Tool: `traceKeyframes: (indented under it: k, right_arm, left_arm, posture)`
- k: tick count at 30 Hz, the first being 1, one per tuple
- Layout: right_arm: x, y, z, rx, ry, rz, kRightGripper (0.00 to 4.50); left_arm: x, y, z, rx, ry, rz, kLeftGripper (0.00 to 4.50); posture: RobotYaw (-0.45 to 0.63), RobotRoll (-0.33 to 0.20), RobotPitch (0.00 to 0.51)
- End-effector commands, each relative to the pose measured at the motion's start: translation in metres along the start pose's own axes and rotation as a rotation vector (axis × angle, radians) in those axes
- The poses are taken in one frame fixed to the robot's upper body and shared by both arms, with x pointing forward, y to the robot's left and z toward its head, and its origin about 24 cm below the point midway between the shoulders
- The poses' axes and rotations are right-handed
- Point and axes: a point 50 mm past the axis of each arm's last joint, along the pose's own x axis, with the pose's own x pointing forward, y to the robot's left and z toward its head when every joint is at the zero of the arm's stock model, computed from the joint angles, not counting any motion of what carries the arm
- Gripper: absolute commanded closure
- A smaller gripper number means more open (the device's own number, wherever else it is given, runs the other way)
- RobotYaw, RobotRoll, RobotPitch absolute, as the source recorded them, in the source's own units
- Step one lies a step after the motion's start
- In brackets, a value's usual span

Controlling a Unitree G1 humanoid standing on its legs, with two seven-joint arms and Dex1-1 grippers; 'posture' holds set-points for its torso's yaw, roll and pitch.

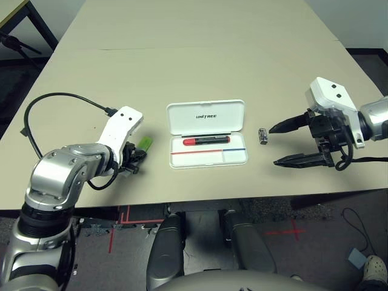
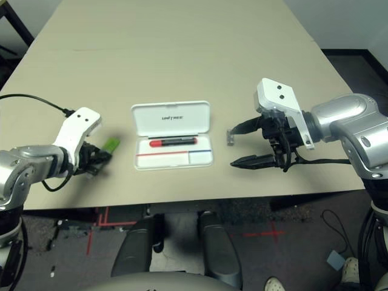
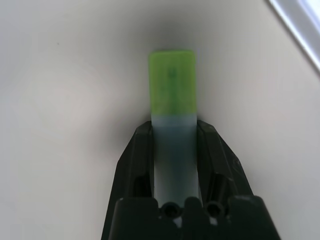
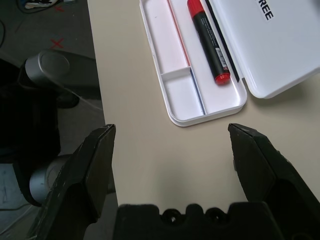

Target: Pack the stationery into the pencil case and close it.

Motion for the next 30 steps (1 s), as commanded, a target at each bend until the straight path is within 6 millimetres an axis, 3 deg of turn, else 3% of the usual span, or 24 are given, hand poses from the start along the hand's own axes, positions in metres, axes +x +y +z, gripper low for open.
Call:
traceKeyframes:
  k: [1, 14, 24, 30]
  right_arm:
    - [0.004, 0.0, 0.0, -0.014, 0.009, 0.01, 0.0]
    - [0.007, -0.004, -0.003, -0.021, 0.022, 0.008, 0.0]
    - [0.009, -0.006, -0.007, -0.026, 0.047, 0.008, 0.0]
    - [0.008, -0.006, -0.009, -0.029, 0.068, -0.005, 0.0]
  left_arm:
    - [-0.004, -0.01, 0.006, 0.148, -0.038, -0.098, 3.42]
    - [-0.017, -0.024, 0.047, 0.518, -0.223, -0.259, 3.42]
    - [0.002, -0.047, 0.084, 0.719, -0.298, -0.361, 3.42]
    - [0.011, -0.064, 0.09, 0.775, -0.304, -0.451, 3.42]
  posture:
    - [0.05, 0.0, 0.204]
    - [0.05, 0.0, 0.204]
    - [0.05, 0.0, 0.206]
    - [0.04, 0.0, 0.208]
